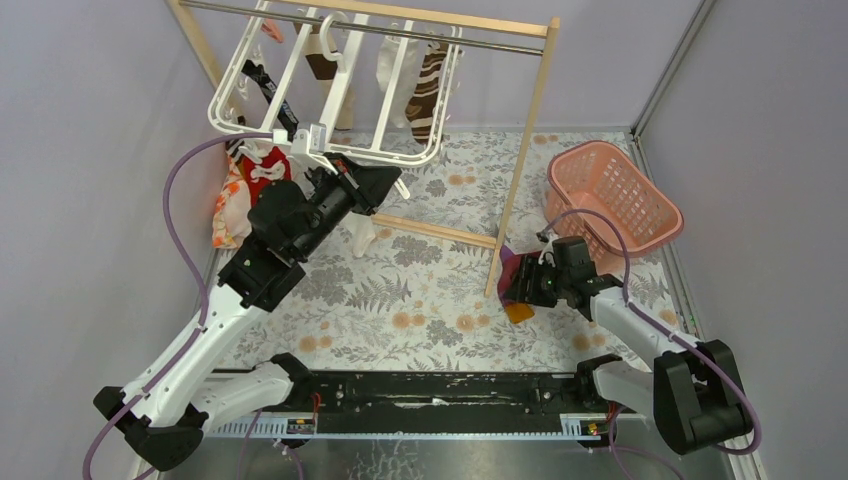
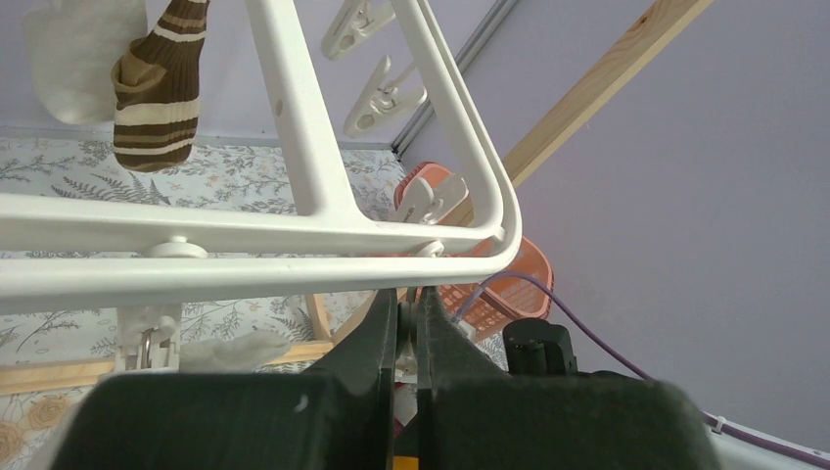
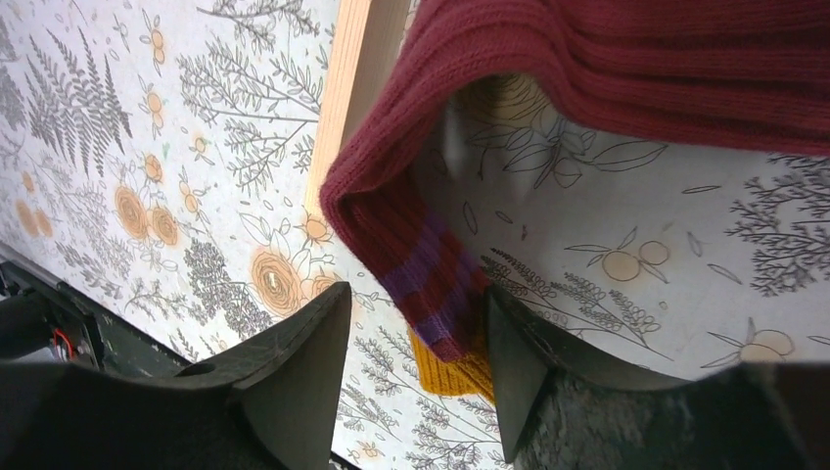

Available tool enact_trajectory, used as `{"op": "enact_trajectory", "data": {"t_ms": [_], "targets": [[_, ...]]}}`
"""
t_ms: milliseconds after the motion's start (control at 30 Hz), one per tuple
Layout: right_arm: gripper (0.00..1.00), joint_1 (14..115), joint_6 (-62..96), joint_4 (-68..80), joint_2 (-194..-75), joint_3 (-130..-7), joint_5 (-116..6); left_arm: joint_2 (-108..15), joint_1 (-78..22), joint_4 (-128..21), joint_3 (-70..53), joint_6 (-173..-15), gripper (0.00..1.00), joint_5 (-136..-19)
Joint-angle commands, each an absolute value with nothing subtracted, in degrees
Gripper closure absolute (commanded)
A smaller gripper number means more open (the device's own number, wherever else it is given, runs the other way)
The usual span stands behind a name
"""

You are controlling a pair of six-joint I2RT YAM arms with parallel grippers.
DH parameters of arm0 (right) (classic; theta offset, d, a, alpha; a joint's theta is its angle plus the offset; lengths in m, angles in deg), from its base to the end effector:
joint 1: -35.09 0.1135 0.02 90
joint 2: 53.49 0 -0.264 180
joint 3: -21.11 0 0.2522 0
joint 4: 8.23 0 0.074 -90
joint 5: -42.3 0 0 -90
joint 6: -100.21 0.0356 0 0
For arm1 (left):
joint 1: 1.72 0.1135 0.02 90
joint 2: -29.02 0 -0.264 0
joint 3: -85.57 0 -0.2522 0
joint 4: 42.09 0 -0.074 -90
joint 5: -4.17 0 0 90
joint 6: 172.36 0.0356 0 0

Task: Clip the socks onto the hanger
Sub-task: Pick up the sock at the center of the board.

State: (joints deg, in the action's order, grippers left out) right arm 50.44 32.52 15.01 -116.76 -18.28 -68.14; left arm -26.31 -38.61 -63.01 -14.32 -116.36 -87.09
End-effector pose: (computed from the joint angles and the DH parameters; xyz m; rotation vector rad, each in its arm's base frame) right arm 0.1943 0.0662 0.1685 -0.0244 2.4533 0.7278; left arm 0.1669 -0.1243 0.4437 0.0213 1.5833 -0.9681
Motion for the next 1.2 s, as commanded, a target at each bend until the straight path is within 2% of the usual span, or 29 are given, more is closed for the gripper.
{"op": "enact_trajectory", "data": {"t_ms": [0,267,433,533,900,1167], "targets": [[0.42,52.5,31.7,14.0,-118.5,-17.9,-69.9,-26.5,-38.6,-62.9,-15.6,-116.9,1.0,-86.1],[0.46,56.5,32.4,14.8,-122.5,-18.4,-69.0,-26.5,-38.6,-62.8,-15.4,-117.1,1.0,-86.1],[0.75,58.6,33.2,14.4,-124.0,-18.2,-68.0,-26.5,-38.6,-62.7,-15.4,-117.5,1.0,-86.1],[1.0,58.7,33.2,14.8,-123.1,-18.5,-67.3,-26.4,-38.6,-62.8,-15.3,-117.5,1.0,-86.1],[1.0,58.7,33.7,20.5,-109.5,-27.4,-75.8,-26.6,-38.6,-63.1,-15.0,-117.7,1.0,-86.1],[1.0,58.7,39.1,10.3,-104.1,-30.1,-88.1,-26.4,-38.6,-63.7,-14.2,-117.4,1.0,-86.1]]}}
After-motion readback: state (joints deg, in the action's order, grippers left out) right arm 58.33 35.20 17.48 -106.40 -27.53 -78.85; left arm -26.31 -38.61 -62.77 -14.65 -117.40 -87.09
